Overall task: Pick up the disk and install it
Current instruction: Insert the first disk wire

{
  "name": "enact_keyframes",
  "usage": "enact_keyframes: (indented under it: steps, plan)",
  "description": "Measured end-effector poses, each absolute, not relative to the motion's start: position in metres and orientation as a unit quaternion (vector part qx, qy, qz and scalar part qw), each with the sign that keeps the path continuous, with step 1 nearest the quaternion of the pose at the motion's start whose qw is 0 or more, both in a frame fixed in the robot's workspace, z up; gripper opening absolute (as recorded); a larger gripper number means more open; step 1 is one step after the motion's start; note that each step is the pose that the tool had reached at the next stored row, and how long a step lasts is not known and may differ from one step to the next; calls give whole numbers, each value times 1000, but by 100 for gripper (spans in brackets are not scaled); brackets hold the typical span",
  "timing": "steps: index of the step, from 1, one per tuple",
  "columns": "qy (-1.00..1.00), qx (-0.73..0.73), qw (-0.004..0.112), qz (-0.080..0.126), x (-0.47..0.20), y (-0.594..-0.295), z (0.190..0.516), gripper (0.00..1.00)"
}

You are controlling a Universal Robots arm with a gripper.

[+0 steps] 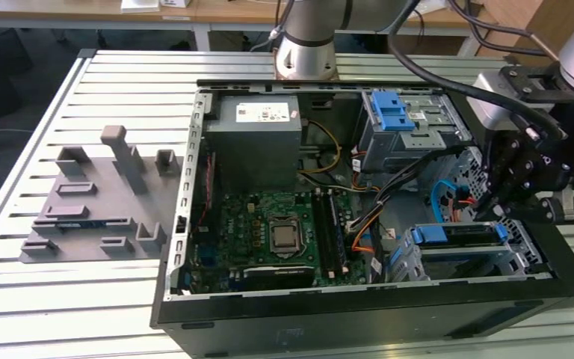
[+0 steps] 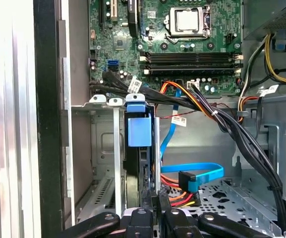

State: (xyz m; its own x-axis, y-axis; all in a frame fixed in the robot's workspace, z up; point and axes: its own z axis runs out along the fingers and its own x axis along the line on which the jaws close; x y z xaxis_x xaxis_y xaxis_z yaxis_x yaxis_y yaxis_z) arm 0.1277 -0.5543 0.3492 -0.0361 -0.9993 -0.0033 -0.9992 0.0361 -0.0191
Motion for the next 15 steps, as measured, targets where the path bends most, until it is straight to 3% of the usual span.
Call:
enact_keyframes:
  steps: [15]
  plan:
    - [722, -692, 11, -3, 124, -560, 343, 16]
